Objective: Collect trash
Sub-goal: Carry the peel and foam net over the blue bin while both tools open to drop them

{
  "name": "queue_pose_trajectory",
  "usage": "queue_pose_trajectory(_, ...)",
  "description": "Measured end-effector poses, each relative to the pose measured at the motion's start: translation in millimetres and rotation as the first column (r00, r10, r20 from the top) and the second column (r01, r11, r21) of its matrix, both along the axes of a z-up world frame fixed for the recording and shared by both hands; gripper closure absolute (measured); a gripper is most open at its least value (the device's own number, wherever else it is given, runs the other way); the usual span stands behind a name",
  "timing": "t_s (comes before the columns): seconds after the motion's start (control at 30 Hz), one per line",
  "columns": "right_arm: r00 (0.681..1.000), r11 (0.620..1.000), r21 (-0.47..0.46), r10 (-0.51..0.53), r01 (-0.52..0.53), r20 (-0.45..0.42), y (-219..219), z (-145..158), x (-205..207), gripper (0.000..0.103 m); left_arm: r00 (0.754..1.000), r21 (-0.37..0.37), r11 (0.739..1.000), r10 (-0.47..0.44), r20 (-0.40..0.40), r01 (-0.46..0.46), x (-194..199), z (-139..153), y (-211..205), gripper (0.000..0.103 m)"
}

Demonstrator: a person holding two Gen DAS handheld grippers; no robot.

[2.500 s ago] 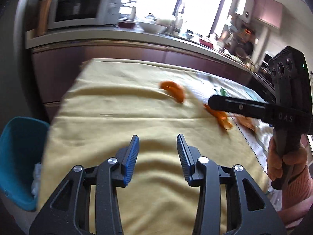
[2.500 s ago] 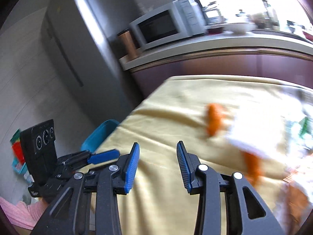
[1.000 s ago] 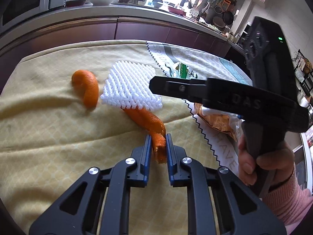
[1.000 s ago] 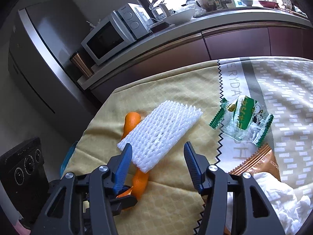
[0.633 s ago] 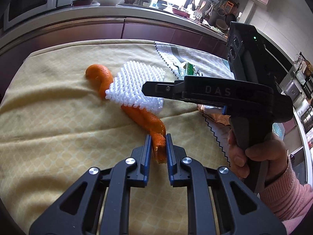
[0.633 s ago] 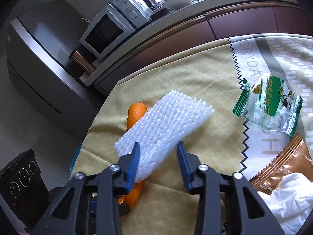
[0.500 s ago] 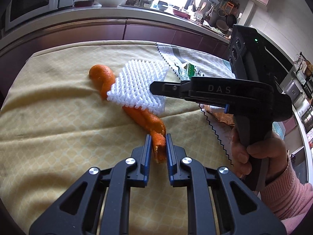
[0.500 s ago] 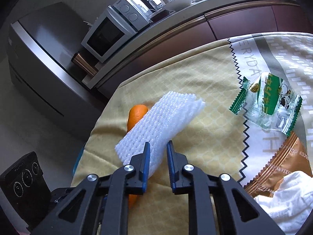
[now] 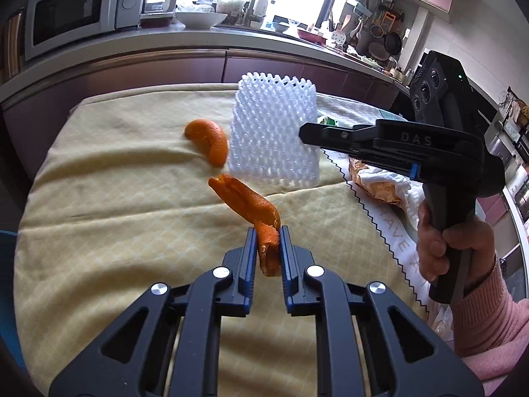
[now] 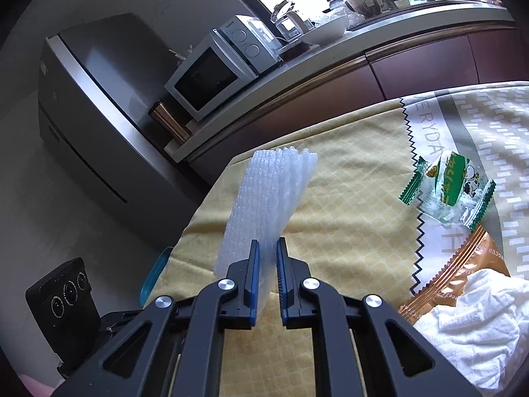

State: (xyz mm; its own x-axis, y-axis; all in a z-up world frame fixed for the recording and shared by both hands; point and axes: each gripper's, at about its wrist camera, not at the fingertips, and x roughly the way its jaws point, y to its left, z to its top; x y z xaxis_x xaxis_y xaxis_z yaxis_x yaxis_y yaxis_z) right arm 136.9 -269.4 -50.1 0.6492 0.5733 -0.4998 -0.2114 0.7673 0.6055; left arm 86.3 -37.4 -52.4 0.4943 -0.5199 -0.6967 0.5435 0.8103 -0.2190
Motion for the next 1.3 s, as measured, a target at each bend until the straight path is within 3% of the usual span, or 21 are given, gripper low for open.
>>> queue_pose_trajectory(0.8,0.984,0.985,0.023,0.172,-0.173,0.051,71,18,-10,0.094,0.979,-0.006,0.982,0.19,0.079,-0.19,-26,23,97,0.089)
queue_pose_trajectory(1.3,0.94,0.94,0.027,0.339,-0.34,0.038,146,11,9,0.094,0.93,-0.01,0.935,0.355,0.098,-0.355,-31,30,169,0.089)
